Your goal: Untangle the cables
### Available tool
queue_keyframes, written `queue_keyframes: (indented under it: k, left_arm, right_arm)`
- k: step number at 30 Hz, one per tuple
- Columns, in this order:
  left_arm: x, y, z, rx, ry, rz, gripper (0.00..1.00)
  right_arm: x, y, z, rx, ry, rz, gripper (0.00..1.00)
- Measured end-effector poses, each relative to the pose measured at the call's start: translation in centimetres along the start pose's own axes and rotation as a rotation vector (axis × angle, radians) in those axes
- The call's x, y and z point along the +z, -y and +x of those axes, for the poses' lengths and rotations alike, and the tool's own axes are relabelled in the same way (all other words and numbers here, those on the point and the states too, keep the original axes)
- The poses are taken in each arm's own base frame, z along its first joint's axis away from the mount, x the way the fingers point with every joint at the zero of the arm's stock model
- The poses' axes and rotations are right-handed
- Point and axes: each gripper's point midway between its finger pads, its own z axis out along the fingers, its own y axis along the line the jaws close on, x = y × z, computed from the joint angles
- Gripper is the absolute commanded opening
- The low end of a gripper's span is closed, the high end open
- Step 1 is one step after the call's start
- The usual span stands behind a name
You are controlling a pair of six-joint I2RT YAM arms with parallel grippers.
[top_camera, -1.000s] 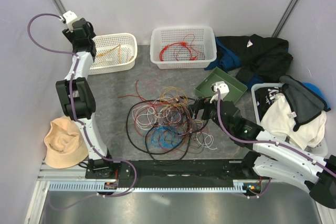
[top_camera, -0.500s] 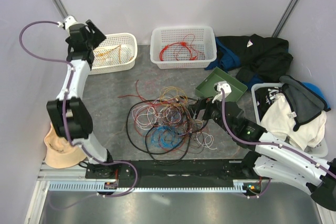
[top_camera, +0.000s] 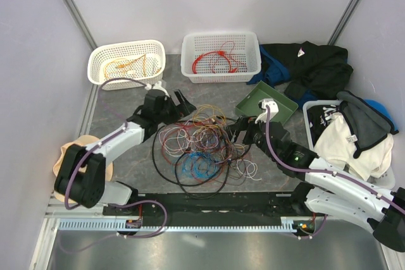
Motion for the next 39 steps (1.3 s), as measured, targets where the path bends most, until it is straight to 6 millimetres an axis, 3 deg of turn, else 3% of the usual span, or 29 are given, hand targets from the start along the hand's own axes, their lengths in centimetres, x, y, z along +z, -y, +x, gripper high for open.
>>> queue_keyframes:
  k: [4, 9, 17, 22, 29, 35, 39]
  left_arm:
    - [2.1, 1.9, 2.6, 0.052, -0.081, 0.017, 1.0]
    - [5.3, 4.4, 1.2, 0.133, -0.046, 0.026, 0.99]
    - [10.2, 3.8, 0.8, 0.15, -0.062, -0.04, 0.98]
    - [10.0, 3.9, 1.6, 0.094, -0.089, -0.037, 0.98]
    - [6.8, 4.6, 2.8, -0.105, -0.072, 0.014, 1.0]
    - [6.9, 7.8, 3.2, -0.24, -0.057, 0.102, 0.95]
    - [8.4, 8.2, 4.0, -0.3, -0.068, 0.109, 0.87]
  right_arm:
    - [-0.1, -0.1, 0.2, 0.016, -0.01, -0.005, 0.98]
    - [-0.8, 0.2, 0.7, 0.027, -0.026, -0.003, 0.98]
    - [-2.1, 0.9, 0.0, 0.03, 0.005, 0.008, 0.98]
    - [-2.2, 1.7, 0.3, 0.012, -0.004, 0.041, 0.98]
    - [-1.7, 1.9, 0.8, 0.001, -0.017, 0.057, 0.98]
    - [-1.6, 2.1, 1.1, -0.003, -0.025, 0.063, 0.98]
    - [-1.8, 2.2, 0.8, -0.004, -0.011, 0.061, 0.98]
